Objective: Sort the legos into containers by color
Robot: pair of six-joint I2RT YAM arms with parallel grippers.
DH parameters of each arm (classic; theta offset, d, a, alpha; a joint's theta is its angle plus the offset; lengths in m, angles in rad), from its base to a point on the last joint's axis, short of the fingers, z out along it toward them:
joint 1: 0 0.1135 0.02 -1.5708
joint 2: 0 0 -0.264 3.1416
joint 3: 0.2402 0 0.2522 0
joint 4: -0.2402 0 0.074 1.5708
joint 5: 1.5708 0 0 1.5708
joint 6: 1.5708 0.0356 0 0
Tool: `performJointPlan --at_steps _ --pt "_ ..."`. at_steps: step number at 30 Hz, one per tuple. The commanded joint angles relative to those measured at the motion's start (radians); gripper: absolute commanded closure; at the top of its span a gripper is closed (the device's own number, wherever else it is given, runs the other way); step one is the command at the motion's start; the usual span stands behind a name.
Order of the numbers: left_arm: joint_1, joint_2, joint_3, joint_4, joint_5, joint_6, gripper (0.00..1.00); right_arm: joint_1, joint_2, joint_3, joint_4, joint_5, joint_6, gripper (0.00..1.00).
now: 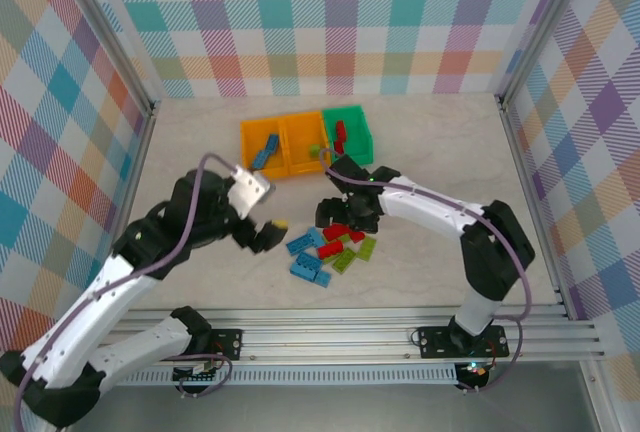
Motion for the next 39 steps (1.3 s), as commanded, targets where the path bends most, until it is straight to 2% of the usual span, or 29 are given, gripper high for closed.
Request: performJointPlan --at_steps 1,4,10,16,22,26,30,36,39 --pt "-0.005 -0.064 -0.101 -0.075 0.122 0.287 0.00 0.012 0.064 0.057 -0.067 0.054 0.172 0.03" --pt "-0.005 -0.041 -0.141 -0.082 0.177 0.349 0.00 0.016 0.122 0.116 -0.119 0.079 0.223 0.00" --pt "-0.011 0.030 -0.158 -0.073 0.250 0.423 0.00 0.017 0.190 0.185 -0.173 0.110 0.288 0.01" --pt "-0.016 0.025 -0.174 -0.034 0.254 0.429 0.00 0.016 0.246 0.230 -0.222 0.107 0.331 0.21" --pt "-0.018 0.024 -0.189 -0.026 0.234 0.423 0.00 0.020 0.217 0.161 -0.177 0.079 0.354 0.23" --pt "-0.022 0.027 -0.198 0.001 0.234 0.413 0.00 0.020 0.218 0.126 -0.151 0.087 0.372 0.37" --pt "-0.025 0.026 -0.199 0.012 0.235 0.411 0.00 0.020 0.216 0.127 -0.154 0.091 0.383 0.42" --pt "-0.026 0.008 -0.223 0.039 0.291 0.439 0.00 0.015 0.133 0.112 -0.146 0.161 0.363 0.63" --pt "-0.026 -0.008 -0.240 0.062 0.332 0.479 0.00 0.006 0.066 0.107 -0.136 0.184 0.338 0.64"
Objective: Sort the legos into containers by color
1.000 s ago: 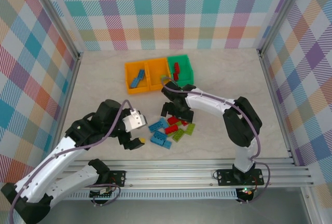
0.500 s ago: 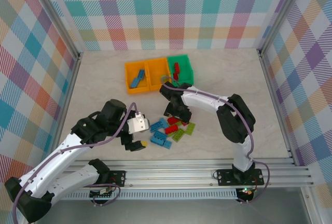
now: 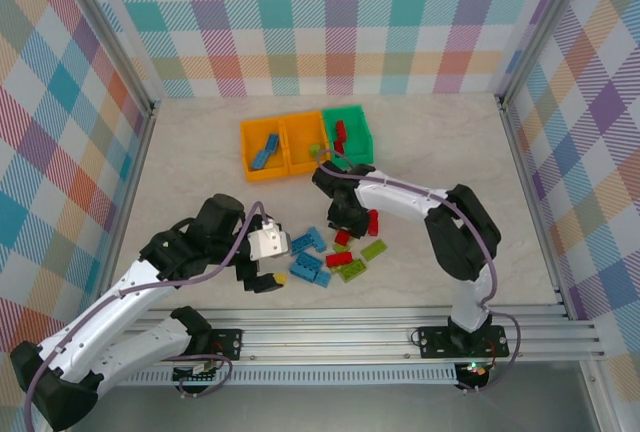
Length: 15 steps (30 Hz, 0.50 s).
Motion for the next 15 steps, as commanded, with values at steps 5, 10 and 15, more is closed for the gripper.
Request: performJointPlan --at_steps 5,10,15 --pt "-0.011 -0.034 -0.031 0.112 0.065 0.023 0.00 -0.036 -0.185 0.008 0.082 0.143 -0.176 0.63" --pt "-0.011 -0.048 -0.089 0.291 0.002 -0.074 0.00 -0.127 -0.180 -0.016 0.411 0.199 -0.604 0.65" --pt "-0.011 -0.051 -0.124 0.341 -0.056 -0.117 0.00 -0.253 -0.121 -0.070 0.746 0.029 -0.893 0.64"
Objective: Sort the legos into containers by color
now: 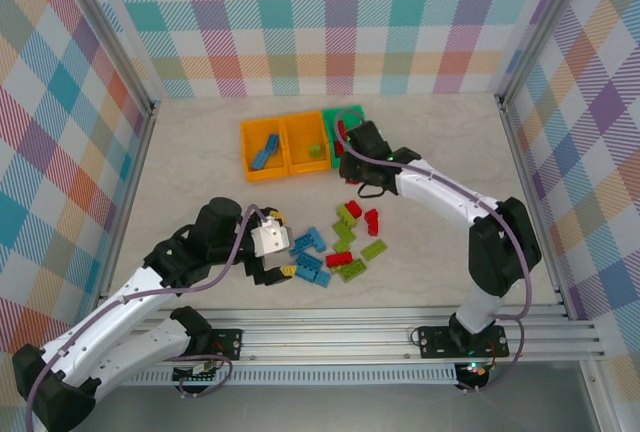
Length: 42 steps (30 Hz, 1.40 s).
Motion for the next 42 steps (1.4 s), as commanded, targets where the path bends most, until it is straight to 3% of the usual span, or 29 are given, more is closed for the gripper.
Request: performJointPlan --at_steps 1,11,14,17,20,24,27,29,32,39,42 --pt "-0.008 -0.016 -0.027 0.088 -0.039 -0.042 0.00 -0.065 0.080 0.026 0.249 -0.056 -0.278 0.64" --pt "-0.008 -0.010 -0.064 0.117 -0.055 -0.040 0.00 -0.122 0.377 0.384 0.139 0.021 -0.346 0.60" --pt "-0.007 -0.011 -0.075 0.122 -0.058 -0.039 0.00 -0.123 0.447 0.485 0.077 0.048 -0.348 0.53" --pt "-0.008 -0.007 -0.083 0.124 -0.067 -0.042 0.00 -0.125 0.486 0.554 0.019 0.057 -0.353 0.35" --pt "-0.006 0.000 -0.083 0.139 -0.092 -0.074 0.00 -0.127 0.475 0.566 -0.014 0.054 -0.359 0.34" --pt "-0.006 0.054 -0.018 0.151 -0.196 -0.282 0.00 -0.125 0.346 0.464 -0.019 -0.004 -0.359 0.35" --pt "-0.006 0.158 0.121 0.085 -0.315 -0.588 0.00 -0.125 0.180 0.339 -0.053 -0.092 -0.341 0.35" --pt "-0.006 0.259 0.235 -0.014 -0.391 -0.866 0.01 -0.125 0.044 0.252 -0.099 -0.177 -0.313 0.34" --pt "-0.012 0.386 0.346 -0.127 -0.409 -1.101 0.07 -0.125 -0.131 0.142 -0.204 -0.318 -0.276 0.30" --pt "-0.016 0.529 0.367 -0.259 -0.418 -1.361 0.20 -0.125 -0.469 -0.113 -0.319 -0.515 -0.155 0.15" --pt "-0.025 0.557 0.302 -0.192 -0.341 -1.245 0.18 -0.125 -0.554 -0.190 -0.305 -0.517 -0.116 0.13"
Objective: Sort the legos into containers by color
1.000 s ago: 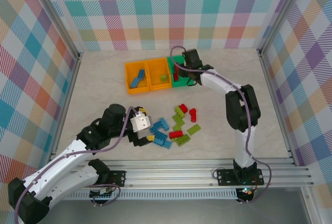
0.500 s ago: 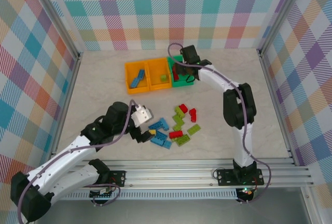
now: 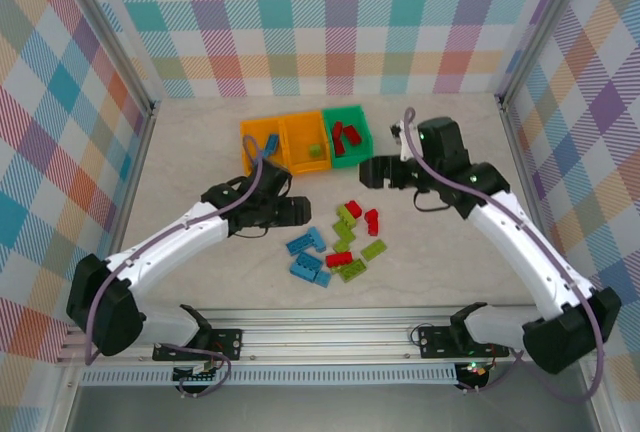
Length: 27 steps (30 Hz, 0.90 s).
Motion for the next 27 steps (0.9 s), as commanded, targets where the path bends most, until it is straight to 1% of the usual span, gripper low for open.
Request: performJointPlan --at_steps 1,4,9,12,16,19,21,22,25,27 --pt "-0.029 0.023 -0.045 -0.034 0.040 0.027 0.17 -0.003 -0.036 -0.076 -0.052 -0.063 0.077 0.12" --pt "-0.039 0.077 -0.046 -0.038 0.019 0.164 0.17 -0.003 -0.030 -0.090 -0.074 -0.050 0.082 0.11" --pt "-0.040 0.215 -0.005 -0.052 0.041 0.277 0.19 -0.003 -0.013 -0.114 -0.043 -0.060 0.102 0.11" --pt "-0.040 0.287 0.021 -0.052 0.016 0.301 0.18 -0.003 -0.019 -0.130 -0.029 -0.057 0.116 0.10" --pt "-0.041 0.378 0.066 -0.030 0.068 0.328 0.17 -0.003 -0.018 -0.138 -0.027 -0.080 0.123 0.10" --pt "-0.041 0.420 0.071 -0.013 0.059 0.338 0.18 -0.003 -0.015 -0.133 -0.049 -0.092 0.117 0.09" --pt "-0.041 0.448 0.076 -0.016 0.039 0.336 0.23 -0.003 -0.021 -0.137 -0.055 -0.090 0.118 0.09" --pt "-0.041 0.463 0.081 -0.026 0.018 0.329 0.28 -0.003 -0.026 -0.139 -0.057 -0.087 0.120 0.09" --pt "-0.041 0.480 0.074 -0.031 -0.060 0.287 0.48 -0.003 -0.039 -0.137 -0.056 -0.088 0.129 0.09" --pt "-0.040 0.471 0.060 -0.010 -0.070 0.261 0.55 -0.003 -0.041 -0.137 -0.051 -0.136 0.117 0.09"
